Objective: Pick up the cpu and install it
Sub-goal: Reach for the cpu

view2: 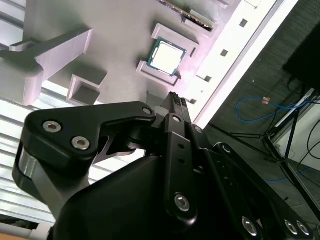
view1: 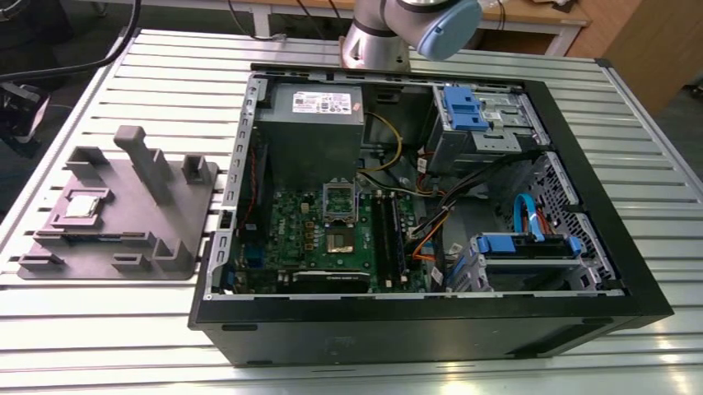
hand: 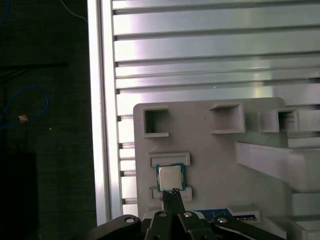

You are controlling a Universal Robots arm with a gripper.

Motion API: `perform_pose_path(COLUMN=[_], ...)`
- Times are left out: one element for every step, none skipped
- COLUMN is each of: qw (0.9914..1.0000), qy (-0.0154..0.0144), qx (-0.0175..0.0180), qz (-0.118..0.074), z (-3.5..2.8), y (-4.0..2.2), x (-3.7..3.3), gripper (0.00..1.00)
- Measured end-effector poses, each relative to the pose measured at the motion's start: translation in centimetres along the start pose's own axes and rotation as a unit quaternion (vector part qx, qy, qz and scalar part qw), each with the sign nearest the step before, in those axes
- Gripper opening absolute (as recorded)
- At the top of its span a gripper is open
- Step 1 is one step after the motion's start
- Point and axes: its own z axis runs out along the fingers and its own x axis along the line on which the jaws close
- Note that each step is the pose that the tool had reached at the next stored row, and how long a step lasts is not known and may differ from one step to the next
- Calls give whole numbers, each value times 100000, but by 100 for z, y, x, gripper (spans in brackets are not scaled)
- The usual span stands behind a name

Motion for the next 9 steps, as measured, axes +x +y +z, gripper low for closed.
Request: perform_pose_path(qw=[100000,100000,100000,100000,100000,100000,100000,100000,100000], qy=[0,2,-1,5,5,5,5,3,4], qx=[-23,-63,-77,-84,-90,-91,-93,-93,-93], qz=[0,-3,0,1,4,2,1,-1,1], z=[18,36,54,73,91,109,127,145,164], y=[-2,-4,-5,-7,-8,-9,-10,-11,-12], x=[0,-1,0,0,0,0,-1,-1,-1], gripper=[11,11,11,11,11,11,11,11,11])
